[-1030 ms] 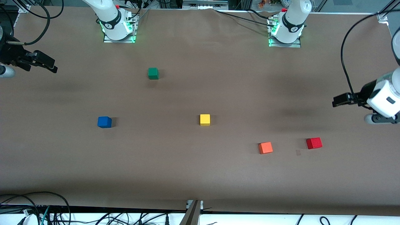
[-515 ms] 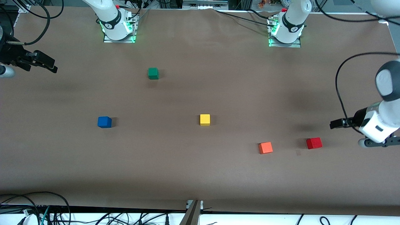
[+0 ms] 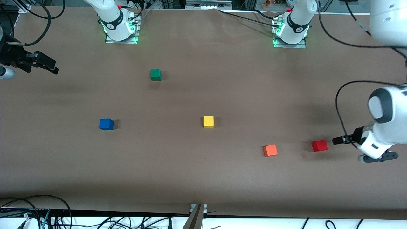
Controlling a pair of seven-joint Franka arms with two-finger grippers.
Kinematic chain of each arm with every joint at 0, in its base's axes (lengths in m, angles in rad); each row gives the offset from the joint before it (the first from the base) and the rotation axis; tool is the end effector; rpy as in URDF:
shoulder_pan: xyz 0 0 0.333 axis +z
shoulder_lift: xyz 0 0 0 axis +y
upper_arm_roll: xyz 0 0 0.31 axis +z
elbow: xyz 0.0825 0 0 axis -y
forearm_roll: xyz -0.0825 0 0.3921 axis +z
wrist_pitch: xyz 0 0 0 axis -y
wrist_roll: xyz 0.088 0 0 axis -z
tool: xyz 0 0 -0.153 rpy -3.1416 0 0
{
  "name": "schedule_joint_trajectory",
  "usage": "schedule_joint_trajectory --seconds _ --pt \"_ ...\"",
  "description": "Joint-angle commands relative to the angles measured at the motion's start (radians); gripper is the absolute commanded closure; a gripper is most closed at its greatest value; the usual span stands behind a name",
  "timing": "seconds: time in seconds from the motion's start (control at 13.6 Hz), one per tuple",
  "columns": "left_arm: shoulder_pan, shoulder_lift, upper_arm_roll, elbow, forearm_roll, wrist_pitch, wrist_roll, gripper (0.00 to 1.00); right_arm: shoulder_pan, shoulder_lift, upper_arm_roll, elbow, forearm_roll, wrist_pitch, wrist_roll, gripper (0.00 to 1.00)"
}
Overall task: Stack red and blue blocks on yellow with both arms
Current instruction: 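Reach the left gripper down to the red cube and grasp it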
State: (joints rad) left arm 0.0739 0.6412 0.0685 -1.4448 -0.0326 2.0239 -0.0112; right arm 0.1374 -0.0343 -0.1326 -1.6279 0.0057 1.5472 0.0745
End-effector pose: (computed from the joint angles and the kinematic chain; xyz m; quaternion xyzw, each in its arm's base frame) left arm 0.7059 0.0915 0.2533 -0.9965 -0.0781 0.0306 0.0042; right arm 0.5466 0.0025 0.5621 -0.9991 0.0347 0.0235 0.0042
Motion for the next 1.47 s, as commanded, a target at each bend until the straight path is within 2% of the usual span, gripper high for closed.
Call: schedule_joint_trajectory --seconds 0.0,0.15,0.37,0.81,0.88,0.96,1.03,1.1,1.18,1.4 --pt "-0.012 0.053 -0.007 0.012 -0.020 0.042 0.020 0.00 0.004 0.007 -0.001 0.022 -0.007 -0.010 -0.004 0.01" --pt "-0.022 0.080 -0.009 -0.020 -0.020 0.102 0.020 0.00 0.004 0.007 -0.001 0.022 -0.009 -0.010 -0.004 0.01" --pt "-0.020 0.077 -0.036 -0.130 -0.020 0.221 0.007 0.00 0.004 0.007 -0.001 0.022 -0.009 -0.010 -0.004 0.01" --pt "0.000 0.083 -0.036 -0.164 -0.020 0.314 0.008 0.00 0.004 0.007 -0.001 0.022 -0.007 -0.012 -0.004 0.01" --pt "0.003 0.084 -0.036 -0.164 -0.020 0.314 0.008 0.10 0.004 0.007 -0.001 0.022 -0.009 -0.012 -0.004 0.01" --pt "0.004 0.084 -0.036 -0.164 -0.020 0.314 0.008 0.42 0.004 0.007 -0.001 0.022 -0.009 -0.012 -0.004 0.01" --pt "0.004 0.084 -0.035 -0.164 -0.020 0.314 0.007 0.64 0.004 0.007 -0.001 0.022 -0.009 -0.012 -0.004 0.01" --pt "0.004 0.084 -0.035 -0.164 -0.020 0.314 0.008 0.84 0.004 0.007 -0.001 0.022 -0.009 -0.012 -0.004 0.01" --pt "0.007 0.084 -0.036 -0.163 -0.020 0.314 0.008 1.00 0.004 0.007 -0.001 0.022 -0.009 -0.012 -0.004 0.01" --pt "-0.009 0.058 -0.038 -0.141 -0.020 0.300 -0.001 1.00 0.004 0.008 -0.002 0.022 -0.009 -0.012 -0.002 0.01"
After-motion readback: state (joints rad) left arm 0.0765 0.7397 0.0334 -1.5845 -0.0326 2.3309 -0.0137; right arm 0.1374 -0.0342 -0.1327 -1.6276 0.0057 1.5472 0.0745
